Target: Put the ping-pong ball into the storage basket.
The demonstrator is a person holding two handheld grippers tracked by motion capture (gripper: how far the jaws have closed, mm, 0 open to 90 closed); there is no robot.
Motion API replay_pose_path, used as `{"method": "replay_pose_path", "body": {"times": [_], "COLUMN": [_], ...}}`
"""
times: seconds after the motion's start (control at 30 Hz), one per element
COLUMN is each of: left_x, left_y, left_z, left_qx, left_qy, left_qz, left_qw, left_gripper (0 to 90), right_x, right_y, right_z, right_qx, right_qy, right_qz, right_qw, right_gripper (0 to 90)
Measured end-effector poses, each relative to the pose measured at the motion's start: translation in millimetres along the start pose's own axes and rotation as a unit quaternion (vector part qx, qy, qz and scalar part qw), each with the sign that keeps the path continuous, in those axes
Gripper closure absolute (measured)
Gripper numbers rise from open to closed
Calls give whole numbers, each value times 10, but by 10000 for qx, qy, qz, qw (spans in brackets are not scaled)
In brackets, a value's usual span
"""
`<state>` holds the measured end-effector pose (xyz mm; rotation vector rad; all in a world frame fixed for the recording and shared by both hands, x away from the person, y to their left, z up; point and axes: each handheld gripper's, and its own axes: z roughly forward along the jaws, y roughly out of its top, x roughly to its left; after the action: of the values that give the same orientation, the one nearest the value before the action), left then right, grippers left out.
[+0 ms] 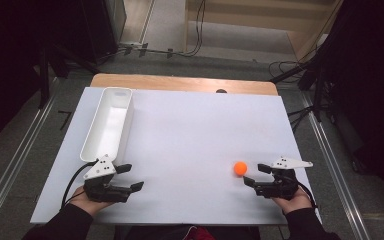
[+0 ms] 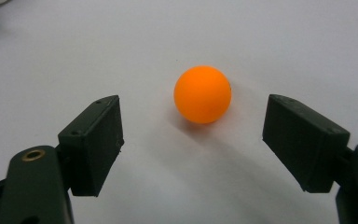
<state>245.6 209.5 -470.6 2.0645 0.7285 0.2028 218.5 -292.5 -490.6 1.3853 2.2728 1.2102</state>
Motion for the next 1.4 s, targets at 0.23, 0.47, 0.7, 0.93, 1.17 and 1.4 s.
{"method": "replay_pose_path", "body": {"times": [0.23,0.47,0.7,0.93,1.17,1.4], "left_x": [-7,-12,-17,-28,-43,-30], "left_y": [5,3,3,25,38,34], "left_z": [2,6,17,50,63,48], "left_qx": [25,3,-40,-33,-7,-50], "left_qy": [1,-7,-102,-147,-162,-134], "left_qz": [15,41,64,107,136,76], "left_qw": [10000,10000,9999,9998,9998,9999], "left_gripper": [250,251,251,254,254,254], "right_x": [10,10,-5,-12,-20,-13], "right_y": [-9,-9,2,11,-9,-13], "right_z": [-13,-12,-3,-3,-32,-36], "right_qx": [19,12,6,-24,-64,-57], "right_qy": [18,2,12,-21,-66,-84], "right_qz": [79,78,45,98,131,84], "right_qw": [10000,10000,10000,9999,9999,9999], "right_gripper": [189,189,189,189,189,189]}}
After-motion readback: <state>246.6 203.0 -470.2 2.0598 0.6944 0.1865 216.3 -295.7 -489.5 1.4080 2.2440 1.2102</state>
